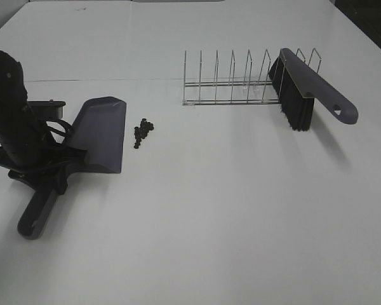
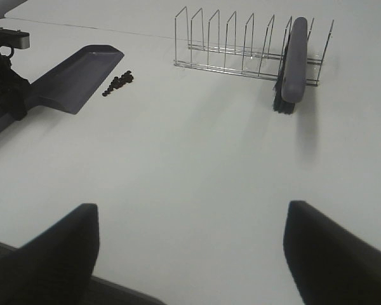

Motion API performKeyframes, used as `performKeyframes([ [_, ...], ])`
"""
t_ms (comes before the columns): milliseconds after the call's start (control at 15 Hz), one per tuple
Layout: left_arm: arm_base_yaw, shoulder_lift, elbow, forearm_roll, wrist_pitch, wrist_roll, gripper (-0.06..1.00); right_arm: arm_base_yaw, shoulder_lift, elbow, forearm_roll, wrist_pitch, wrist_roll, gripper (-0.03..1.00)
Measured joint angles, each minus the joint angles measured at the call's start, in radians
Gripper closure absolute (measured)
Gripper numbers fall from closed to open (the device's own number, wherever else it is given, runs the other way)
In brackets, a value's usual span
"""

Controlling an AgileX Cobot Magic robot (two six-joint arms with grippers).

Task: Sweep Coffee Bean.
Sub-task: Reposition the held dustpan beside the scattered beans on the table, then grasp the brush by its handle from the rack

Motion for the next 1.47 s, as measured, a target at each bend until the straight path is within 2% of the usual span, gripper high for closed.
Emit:
performKeyframes([
  [400, 0.0, -0.07, 0.003, 0.011, 0.002, -0.038, 0.63, 0.0, 0.0, 0.0, 0.0, 0.0, 0.0, 0.29],
  [800, 0.0, -0.138, 0.003, 0.012, 0.001, -0.041, 0.63, 0.0, 0.0, 0.0, 0.07, -0.01, 0.004, 0.29],
  [933, 0.0, -0.138, 0.003, 0.012, -0.002, -0.041, 0.63, 0.0, 0.036, -0.001, 0.041, -0.034, 0.06, 0.29],
  [1067, 0.0, -0.138, 0.003, 0.012, -0.014, -0.04, 0.63, 0.0, 0.111, -0.011, 0.008, -0.111, 0.089, 0.3],
  [1133, 0.0, -0.138, 0.003, 0.012, -0.022, -0.04, 0.63, 0.0, 0.263, -0.018, 0.003, -0.307, 0.09, 0.31],
  [1267, 0.0, -0.138, 0.003, 0.012, -0.023, -0.04, 0.63, 0.0, 0.45, -0.025, 0.003, -0.444, 0.08, 0.31],
  [1467, 0.0, -0.138, 0.003, 0.012, -0.023, -0.033, 0.63, 0.0, 0.782, -0.129, 0.003, -0.526, 0.024, 0.31],
])
